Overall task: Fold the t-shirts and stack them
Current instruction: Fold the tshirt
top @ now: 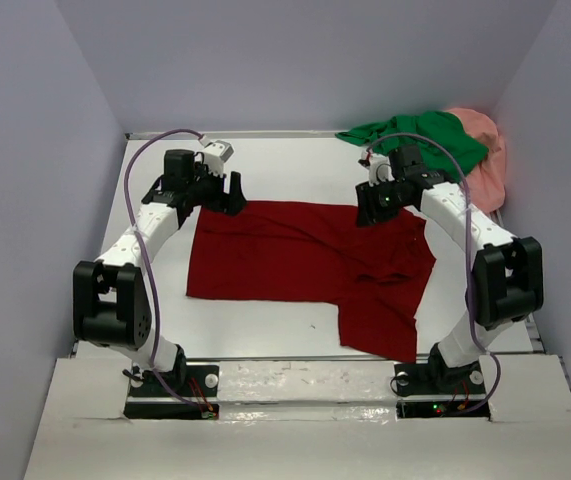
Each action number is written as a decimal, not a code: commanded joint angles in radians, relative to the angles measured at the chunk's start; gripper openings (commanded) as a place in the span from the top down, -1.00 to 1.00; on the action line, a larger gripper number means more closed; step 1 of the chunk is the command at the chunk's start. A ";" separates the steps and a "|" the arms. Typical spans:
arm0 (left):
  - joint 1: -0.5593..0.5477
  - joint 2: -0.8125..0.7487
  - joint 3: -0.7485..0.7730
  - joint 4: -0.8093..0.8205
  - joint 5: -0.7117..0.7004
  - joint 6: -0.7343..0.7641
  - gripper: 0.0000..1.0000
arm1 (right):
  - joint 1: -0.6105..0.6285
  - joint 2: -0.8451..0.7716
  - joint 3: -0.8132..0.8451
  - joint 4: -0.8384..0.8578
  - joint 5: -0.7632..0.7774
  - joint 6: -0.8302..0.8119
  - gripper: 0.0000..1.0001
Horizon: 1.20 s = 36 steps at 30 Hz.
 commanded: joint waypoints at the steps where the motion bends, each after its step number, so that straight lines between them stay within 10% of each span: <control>1: 0.010 0.025 0.029 -0.025 -0.041 -0.019 -0.67 | 0.007 0.073 0.077 0.025 0.158 0.044 0.11; 13: 0.049 0.063 0.109 -0.389 -0.036 0.085 -0.66 | -0.014 0.086 0.116 -0.377 0.195 0.001 0.12; 16: 0.049 0.093 0.115 -0.400 -0.016 0.087 -0.65 | -0.014 0.084 0.102 -0.382 0.158 0.003 0.31; 18: 0.049 0.082 0.091 -0.330 -0.013 0.076 -0.64 | -0.014 0.087 0.088 -0.350 0.152 0.014 1.00; 20: 0.049 0.070 0.071 -0.276 -0.009 0.062 -0.51 | -0.014 0.096 0.079 -0.325 0.144 0.017 1.00; 26: 0.047 0.108 0.082 -0.187 0.005 0.001 1.00 | -0.014 0.101 0.045 -0.203 0.121 0.041 1.00; 36: 0.047 0.183 0.069 -0.036 -0.007 -0.028 1.00 | -0.014 0.196 0.068 -0.028 0.057 0.073 1.00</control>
